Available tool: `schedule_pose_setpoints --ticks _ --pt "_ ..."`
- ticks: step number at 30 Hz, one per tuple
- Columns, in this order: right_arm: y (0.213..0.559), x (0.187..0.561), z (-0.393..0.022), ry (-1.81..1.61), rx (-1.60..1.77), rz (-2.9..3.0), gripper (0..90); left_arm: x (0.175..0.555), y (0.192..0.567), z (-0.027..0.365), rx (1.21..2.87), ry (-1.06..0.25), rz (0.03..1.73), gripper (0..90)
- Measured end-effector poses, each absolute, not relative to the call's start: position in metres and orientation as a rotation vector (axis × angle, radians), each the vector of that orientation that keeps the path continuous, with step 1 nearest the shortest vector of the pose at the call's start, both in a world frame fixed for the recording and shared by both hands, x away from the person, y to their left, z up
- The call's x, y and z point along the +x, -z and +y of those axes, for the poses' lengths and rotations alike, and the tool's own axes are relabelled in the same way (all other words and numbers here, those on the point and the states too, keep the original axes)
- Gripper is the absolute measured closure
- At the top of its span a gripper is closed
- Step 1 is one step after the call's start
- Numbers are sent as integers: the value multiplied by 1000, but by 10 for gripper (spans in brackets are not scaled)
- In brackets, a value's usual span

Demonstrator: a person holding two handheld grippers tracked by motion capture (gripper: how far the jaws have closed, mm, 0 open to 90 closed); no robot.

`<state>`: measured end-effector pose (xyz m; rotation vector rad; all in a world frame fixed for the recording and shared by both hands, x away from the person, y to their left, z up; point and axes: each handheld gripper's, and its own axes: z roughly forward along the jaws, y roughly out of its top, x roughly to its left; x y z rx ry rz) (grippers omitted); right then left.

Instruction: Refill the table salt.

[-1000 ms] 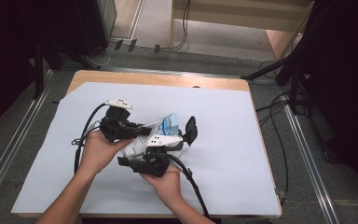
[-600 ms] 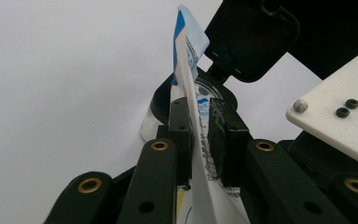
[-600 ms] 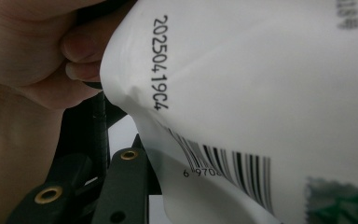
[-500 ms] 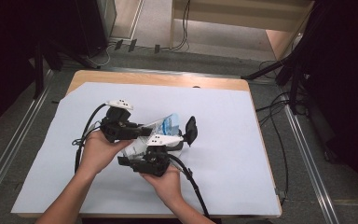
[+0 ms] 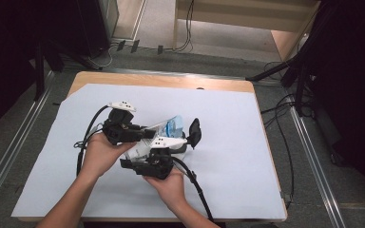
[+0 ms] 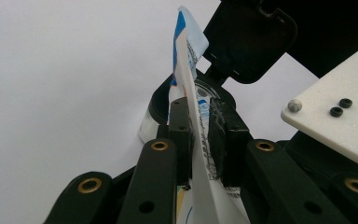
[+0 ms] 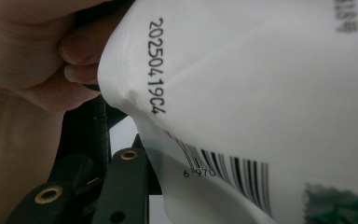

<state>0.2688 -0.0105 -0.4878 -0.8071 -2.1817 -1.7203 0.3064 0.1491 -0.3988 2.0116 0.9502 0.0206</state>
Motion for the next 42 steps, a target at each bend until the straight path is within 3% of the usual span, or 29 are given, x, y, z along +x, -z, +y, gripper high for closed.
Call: schedule_pose_setpoints --ticks 31,42 --pt "486 267 -8 1686 -788 -2269 616 306 398 147 2034 -43 951 884" --pt "485 267 -7 1674 -770 -2292 648 306 398 147 2037 -39 948 884"
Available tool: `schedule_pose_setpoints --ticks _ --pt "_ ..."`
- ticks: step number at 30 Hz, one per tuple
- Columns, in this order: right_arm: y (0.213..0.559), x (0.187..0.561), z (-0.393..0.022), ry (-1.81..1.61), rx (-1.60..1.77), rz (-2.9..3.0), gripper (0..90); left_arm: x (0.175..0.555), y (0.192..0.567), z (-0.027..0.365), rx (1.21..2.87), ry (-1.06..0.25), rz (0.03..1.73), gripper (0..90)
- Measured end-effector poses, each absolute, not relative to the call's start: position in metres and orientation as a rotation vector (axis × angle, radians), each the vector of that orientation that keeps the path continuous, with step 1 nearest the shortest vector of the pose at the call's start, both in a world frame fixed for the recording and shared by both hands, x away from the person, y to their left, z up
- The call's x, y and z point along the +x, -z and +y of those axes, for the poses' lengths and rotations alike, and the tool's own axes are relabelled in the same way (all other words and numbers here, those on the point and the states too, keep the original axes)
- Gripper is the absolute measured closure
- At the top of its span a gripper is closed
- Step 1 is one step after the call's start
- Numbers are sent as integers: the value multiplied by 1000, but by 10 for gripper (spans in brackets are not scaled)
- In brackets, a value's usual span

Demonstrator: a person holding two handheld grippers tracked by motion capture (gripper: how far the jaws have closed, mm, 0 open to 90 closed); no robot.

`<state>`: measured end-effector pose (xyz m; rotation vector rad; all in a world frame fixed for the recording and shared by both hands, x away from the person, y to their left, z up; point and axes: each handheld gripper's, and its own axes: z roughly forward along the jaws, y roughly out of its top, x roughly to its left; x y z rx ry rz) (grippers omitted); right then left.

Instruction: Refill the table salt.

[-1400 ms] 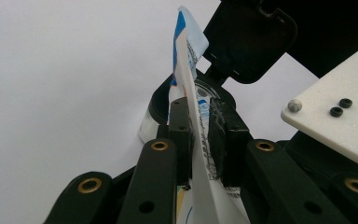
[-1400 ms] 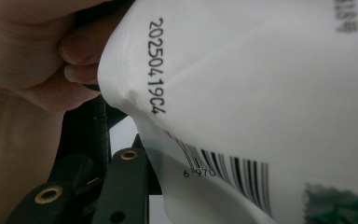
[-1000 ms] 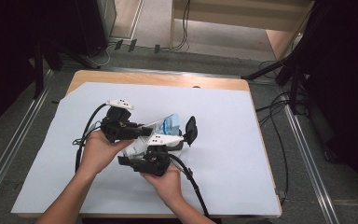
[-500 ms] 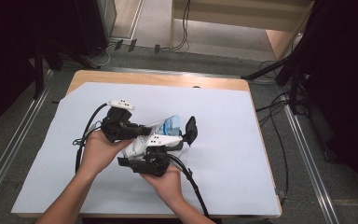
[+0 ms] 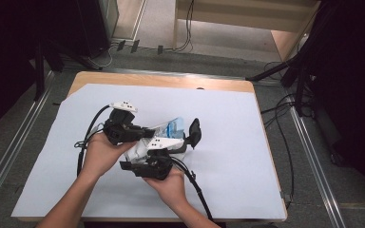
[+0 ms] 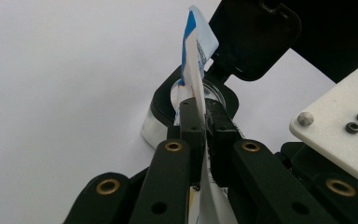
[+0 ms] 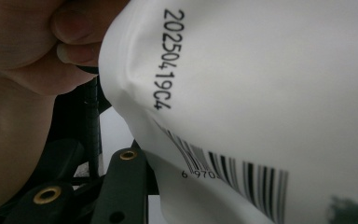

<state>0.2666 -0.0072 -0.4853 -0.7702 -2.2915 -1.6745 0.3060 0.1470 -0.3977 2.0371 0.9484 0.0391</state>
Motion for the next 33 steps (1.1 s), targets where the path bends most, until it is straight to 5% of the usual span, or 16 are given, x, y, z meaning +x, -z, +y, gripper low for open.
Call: schedule_pose_setpoints --ticks 33 --pt "485 269 -10 1701 -783 -2181 664 307 397 149 2024 -29 958 838"
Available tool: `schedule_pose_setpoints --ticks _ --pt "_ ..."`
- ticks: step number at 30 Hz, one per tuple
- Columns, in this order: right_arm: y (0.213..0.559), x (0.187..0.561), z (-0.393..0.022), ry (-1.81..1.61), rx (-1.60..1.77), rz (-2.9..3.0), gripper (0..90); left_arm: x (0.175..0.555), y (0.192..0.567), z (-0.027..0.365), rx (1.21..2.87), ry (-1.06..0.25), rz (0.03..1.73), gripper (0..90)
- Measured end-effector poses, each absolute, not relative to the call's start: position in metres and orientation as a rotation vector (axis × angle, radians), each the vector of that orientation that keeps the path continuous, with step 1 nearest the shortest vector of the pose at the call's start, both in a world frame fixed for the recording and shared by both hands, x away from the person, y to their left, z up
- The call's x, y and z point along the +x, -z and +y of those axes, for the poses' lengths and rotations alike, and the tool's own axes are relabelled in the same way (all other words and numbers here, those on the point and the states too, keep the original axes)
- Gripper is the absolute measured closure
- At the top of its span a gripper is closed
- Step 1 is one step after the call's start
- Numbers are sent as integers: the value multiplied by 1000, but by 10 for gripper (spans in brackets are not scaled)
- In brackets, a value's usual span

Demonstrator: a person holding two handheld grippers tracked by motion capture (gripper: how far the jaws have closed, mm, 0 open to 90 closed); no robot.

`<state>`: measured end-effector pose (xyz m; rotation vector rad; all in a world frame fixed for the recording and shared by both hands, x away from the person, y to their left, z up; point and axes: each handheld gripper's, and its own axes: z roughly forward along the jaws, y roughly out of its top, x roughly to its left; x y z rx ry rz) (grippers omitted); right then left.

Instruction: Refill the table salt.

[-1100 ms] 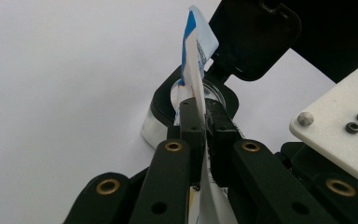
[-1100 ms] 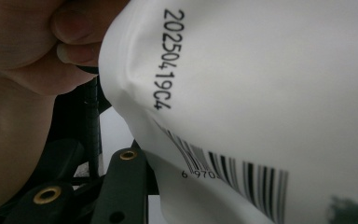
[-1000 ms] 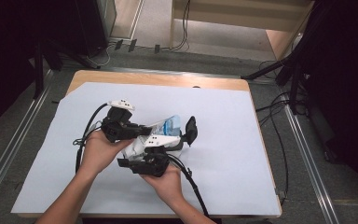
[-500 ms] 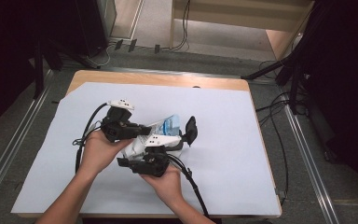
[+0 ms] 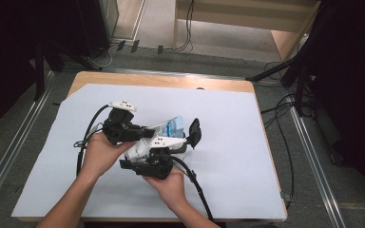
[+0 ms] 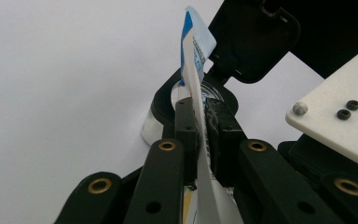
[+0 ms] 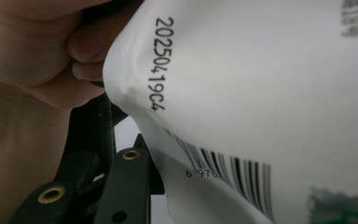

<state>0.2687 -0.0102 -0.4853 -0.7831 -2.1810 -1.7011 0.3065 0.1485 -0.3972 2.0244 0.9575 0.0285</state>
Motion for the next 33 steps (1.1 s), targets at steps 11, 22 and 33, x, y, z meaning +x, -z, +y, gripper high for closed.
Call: schedule_pose_setpoints --ticks 11,22,33 --pt "486 272 -10 1697 -774 -2157 665 305 397 148 2025 -47 956 849" --pt "487 270 -9 1684 -781 -2185 645 304 396 146 2044 -68 958 887" --pt "486 269 -10 1690 -794 -2210 619 306 396 148 2039 -55 962 892"
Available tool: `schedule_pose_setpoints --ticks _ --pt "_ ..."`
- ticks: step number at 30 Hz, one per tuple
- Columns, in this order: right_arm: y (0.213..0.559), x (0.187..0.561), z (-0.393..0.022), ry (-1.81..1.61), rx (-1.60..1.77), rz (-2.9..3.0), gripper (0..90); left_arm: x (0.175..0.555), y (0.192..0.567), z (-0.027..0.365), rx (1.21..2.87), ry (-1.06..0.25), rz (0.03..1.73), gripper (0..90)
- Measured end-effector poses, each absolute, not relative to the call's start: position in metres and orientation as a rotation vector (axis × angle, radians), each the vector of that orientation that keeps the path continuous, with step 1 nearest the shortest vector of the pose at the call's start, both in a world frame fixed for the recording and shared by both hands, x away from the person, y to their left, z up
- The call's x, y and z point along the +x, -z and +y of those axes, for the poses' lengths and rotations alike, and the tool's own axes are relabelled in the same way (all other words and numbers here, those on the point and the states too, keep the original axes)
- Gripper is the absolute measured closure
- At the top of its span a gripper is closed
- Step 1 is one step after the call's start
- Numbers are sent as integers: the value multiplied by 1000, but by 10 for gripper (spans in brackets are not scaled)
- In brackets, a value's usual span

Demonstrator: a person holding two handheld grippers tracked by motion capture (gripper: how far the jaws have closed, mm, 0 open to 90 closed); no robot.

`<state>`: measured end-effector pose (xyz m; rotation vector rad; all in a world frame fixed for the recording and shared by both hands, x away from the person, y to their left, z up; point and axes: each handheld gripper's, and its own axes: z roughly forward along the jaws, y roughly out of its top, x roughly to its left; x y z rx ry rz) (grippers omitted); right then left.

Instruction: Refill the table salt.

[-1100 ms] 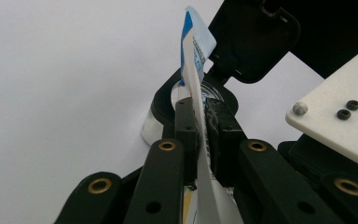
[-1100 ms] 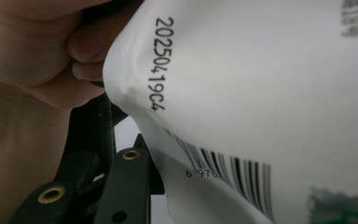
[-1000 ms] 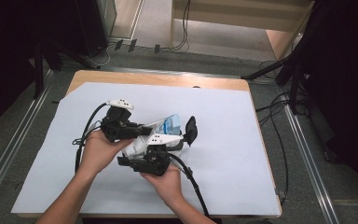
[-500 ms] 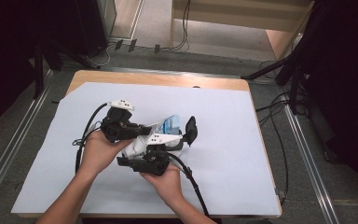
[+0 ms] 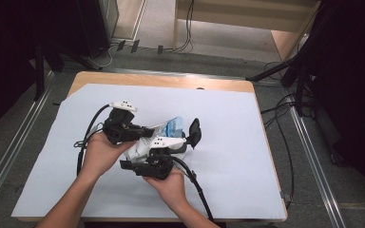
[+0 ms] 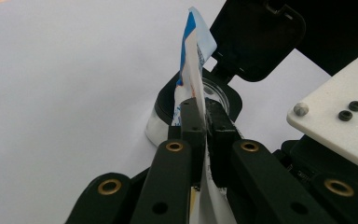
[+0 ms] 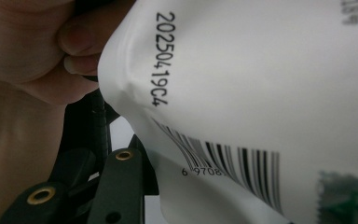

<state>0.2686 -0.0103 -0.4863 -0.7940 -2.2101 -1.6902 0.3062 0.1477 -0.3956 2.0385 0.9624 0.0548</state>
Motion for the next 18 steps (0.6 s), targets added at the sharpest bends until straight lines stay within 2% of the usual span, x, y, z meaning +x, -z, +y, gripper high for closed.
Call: schedule_pose_setpoints --ticks 18 --pt "486 269 -13 1705 -801 -2158 660 306 395 146 2034 -61 961 881"
